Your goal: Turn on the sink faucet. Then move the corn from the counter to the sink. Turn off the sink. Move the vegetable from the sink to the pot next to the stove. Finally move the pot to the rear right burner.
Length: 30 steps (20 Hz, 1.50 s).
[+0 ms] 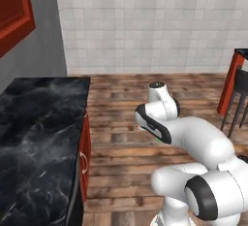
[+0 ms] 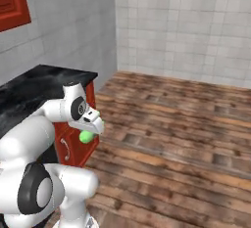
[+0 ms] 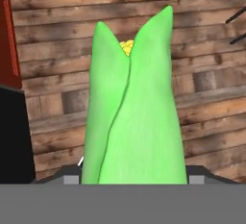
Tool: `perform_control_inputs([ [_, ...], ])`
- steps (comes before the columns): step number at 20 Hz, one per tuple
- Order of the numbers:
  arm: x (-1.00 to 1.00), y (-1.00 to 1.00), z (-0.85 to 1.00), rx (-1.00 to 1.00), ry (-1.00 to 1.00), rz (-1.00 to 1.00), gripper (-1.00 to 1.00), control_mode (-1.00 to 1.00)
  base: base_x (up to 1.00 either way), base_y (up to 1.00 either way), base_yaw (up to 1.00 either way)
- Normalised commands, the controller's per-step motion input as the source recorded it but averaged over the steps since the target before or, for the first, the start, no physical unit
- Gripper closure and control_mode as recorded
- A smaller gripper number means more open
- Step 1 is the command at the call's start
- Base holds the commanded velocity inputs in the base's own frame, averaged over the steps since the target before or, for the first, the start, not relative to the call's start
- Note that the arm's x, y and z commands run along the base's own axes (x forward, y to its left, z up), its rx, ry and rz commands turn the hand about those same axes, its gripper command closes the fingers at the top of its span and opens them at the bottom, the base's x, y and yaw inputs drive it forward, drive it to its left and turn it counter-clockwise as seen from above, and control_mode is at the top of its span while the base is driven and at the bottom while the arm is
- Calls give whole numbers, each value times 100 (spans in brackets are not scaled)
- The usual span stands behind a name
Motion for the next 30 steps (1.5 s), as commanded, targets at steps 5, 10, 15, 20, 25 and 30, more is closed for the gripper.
perform_control_inputs([
  [5, 0, 0, 0, 0, 0, 0, 100, 100, 0, -5, -47],
  [10, 0, 0, 0, 0, 0, 0, 100, 100, 0, -9, -46],
  [15, 0, 0, 0, 0, 0, 0, 100, 100, 0, -10, -46],
  [20, 0, 0, 0, 0, 0, 0, 100, 100, 0, -22, -48],
  [25, 0, 0, 0, 0, 0, 0, 100, 100, 0, -33, -48],
  [30, 0, 0, 0, 0, 0, 0, 100, 100, -1, -42, -48],
])
